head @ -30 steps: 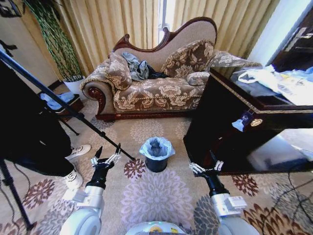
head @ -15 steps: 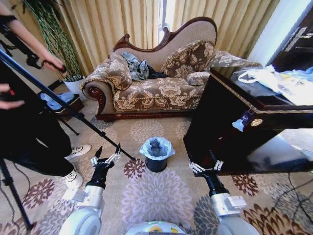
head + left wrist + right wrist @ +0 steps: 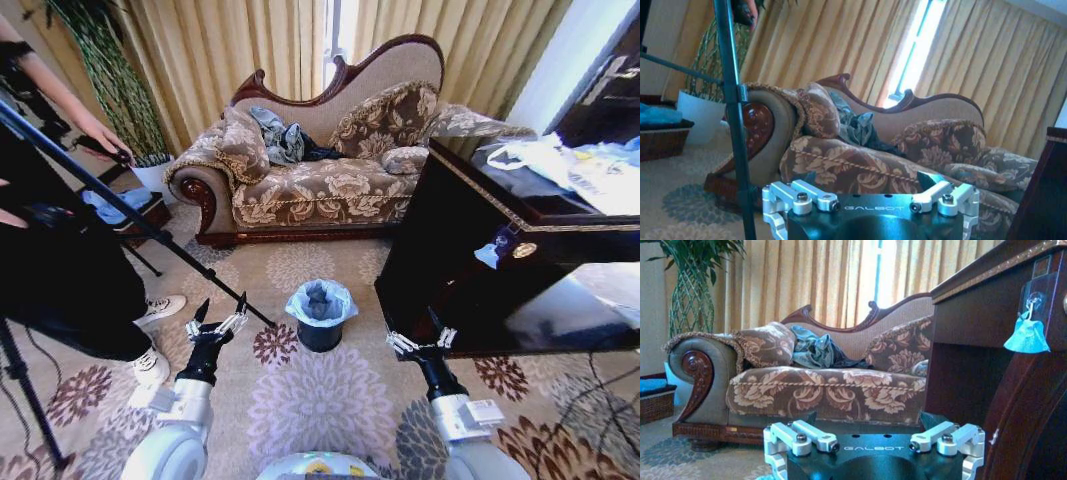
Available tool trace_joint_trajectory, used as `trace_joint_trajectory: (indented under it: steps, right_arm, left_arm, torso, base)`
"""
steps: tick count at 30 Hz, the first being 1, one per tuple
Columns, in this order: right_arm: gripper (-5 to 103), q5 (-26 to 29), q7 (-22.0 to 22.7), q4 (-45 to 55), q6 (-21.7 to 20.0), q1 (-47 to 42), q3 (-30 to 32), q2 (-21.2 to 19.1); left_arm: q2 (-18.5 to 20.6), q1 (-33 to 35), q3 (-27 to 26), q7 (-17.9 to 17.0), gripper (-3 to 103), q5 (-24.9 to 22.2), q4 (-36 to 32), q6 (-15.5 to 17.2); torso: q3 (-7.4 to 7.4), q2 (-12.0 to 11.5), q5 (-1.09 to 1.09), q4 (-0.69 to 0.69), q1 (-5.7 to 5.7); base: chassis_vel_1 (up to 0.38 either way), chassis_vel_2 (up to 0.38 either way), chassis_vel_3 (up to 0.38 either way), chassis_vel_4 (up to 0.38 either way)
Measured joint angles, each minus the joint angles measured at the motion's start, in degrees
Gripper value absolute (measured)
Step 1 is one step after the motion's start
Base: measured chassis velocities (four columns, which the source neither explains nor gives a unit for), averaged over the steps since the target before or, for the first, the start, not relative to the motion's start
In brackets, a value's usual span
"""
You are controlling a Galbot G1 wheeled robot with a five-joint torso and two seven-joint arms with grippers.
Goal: Place a garbage bag over the trash bin.
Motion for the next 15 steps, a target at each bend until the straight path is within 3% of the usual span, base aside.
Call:
trace_joint_trajectory:
  steps: [15]
  right_arm:
    - [100, 0.0, 0.0, 0.0, 0.0, 0.0, 0.0, 0.0]
  left_arm:
    - [0.0, 0.0, 0.0, 0.0, 100, 0.0, 0.0, 0.0]
  torso:
    - [0.00, 0.0, 0.00, 0.00, 0.00]
  base:
    - [0.000, 0.000, 0.000, 0.000]
